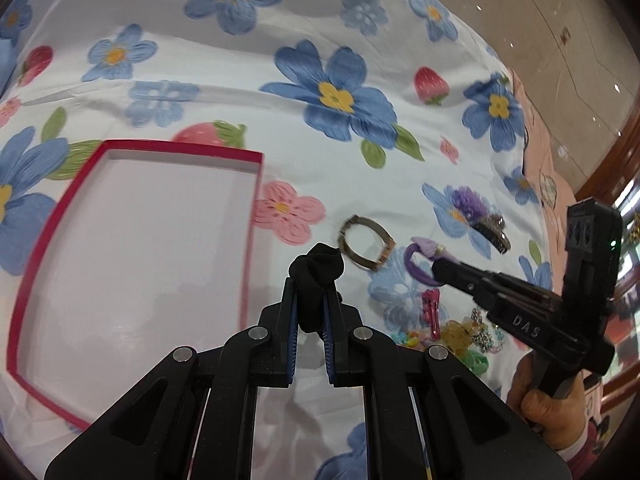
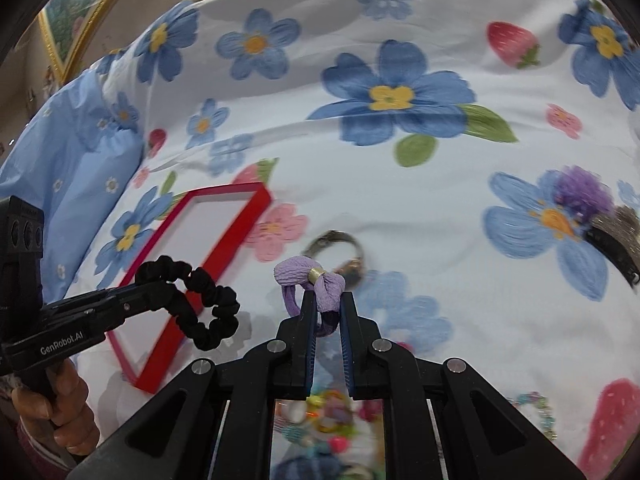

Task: Organize jewelry
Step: 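Carry both items into the red tray and open both tools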

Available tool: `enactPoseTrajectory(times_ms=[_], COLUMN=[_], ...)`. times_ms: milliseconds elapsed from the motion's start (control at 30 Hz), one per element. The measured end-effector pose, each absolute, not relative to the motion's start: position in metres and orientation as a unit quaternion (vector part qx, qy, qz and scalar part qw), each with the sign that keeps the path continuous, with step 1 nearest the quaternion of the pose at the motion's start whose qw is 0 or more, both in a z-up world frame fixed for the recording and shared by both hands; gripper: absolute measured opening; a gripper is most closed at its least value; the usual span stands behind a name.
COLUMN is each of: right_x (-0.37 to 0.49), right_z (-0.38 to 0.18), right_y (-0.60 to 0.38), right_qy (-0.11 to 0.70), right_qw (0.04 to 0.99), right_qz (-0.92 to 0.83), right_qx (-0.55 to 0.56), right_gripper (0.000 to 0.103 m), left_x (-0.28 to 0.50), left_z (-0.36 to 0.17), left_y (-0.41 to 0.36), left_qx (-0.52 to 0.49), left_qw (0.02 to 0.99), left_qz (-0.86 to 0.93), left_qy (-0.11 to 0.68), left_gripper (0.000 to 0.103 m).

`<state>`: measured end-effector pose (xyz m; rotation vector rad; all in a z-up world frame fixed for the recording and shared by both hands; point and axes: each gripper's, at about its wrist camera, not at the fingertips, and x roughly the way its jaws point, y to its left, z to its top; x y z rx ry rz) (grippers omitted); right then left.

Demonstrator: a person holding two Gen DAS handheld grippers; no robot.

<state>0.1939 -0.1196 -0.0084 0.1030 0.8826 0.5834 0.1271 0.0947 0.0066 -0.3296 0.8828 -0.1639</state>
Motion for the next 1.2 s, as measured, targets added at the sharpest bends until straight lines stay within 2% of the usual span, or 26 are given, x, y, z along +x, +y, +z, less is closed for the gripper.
enactPoseTrajectory(times_ms=[500,833,1200], right_x=[0.206,0.232,0.251], right_z=[0.005,-0.018,-0.044], right_y=[-0.011,0.066,0.103], right_qy=[0.418,0.444,0.475], right_qw=[0.834,0.807,0.790], right_qz=[0.360,0.389,0.378], right_qx=[0.027,-0.022,-0.082], right_gripper=[0.011,0.012,0.015], left_x=[0.131,0.162,0.183], left_z=[0.008,-0.027,-0.063], left_y=[0.191,0.233,0.250], left_qx=[-0.190,-0.208,-0.203], left_qw=[0.895,0.881,0.858], left_qz=[-0.004,0.022,0.057], left_qy=[0.404,0.425,0.469], left_gripper=[0.009,0.009,0.010])
